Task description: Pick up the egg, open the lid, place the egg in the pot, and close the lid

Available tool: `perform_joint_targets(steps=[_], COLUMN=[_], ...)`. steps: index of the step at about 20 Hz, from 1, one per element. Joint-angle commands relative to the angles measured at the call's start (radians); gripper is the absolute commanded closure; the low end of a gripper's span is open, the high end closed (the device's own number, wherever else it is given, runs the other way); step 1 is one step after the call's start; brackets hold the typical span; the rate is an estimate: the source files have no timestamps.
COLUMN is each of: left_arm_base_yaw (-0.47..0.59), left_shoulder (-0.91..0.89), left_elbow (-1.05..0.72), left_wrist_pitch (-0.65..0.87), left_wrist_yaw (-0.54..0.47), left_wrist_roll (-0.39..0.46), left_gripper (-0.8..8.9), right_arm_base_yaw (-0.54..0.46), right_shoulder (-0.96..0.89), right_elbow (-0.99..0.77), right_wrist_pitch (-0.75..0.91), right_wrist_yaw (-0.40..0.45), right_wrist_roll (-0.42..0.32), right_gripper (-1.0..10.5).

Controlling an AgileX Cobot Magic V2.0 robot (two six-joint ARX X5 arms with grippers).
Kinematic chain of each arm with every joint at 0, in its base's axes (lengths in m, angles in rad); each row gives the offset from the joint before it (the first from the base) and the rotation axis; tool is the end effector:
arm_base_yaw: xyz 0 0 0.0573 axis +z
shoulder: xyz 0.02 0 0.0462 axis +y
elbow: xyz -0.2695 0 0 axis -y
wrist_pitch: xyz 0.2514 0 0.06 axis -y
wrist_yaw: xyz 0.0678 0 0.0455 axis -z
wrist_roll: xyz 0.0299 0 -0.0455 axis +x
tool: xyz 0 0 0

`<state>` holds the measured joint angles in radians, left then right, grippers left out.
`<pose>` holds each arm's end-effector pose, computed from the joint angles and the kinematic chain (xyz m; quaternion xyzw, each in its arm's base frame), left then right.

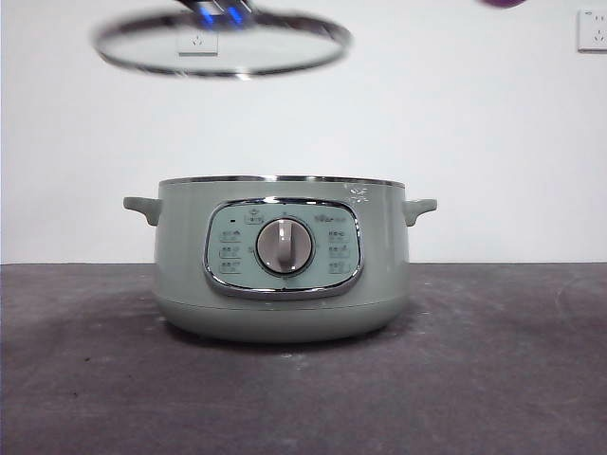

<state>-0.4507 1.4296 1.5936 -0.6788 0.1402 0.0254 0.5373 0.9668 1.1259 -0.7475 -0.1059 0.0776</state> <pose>0.2728 -0.1367 0.4226 0.0511 0.2479 -0.2847 0.9246 0.1589 0.0983 0.3703 -0.0268 0.2948 0.2913 0.9097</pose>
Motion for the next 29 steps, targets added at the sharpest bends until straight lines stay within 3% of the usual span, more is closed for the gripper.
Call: perform_joint_targets(steps=[1,6,16,21,29], left_arm_base_yaw=[0.032,0.06,0.059,0.058,0.058], left_shoulder=[-0.106,-0.294,-0.434,-0.434,-0.434], left_elbow=[0.019,0.019,0.019,0.019,0.019], left_wrist_pitch=[-0.027,-0.179,-0.301,-0.311,-0.315], left_wrist_yaw=[-0.008,-0.01,-0.009,-0.006,-0.003], left_wrist_roll=[0.007,0.031,0.027,0.027,0.028], left_gripper=[8.22,8.21,8.21,8.21,8.22], right_arm_base_yaw=[0.001,0.003,0.063,0.109,0.114], right_shoulder=[0.082,0.334,0.919,1.044,1.107], right_elbow=[0.005,0.083,0.484,0.5,0.5], right_wrist_pitch=[0.093,0.246,0.243,0.245,0.17], right_wrist_yaw=[-0.027,-0.079,-0.068,0.061,0.061], right_wrist_roll=[-0.024,-0.051,-0.164,-0.275,-0.286], right_gripper=[9.6,9.6,9.6,9.6,9.6])
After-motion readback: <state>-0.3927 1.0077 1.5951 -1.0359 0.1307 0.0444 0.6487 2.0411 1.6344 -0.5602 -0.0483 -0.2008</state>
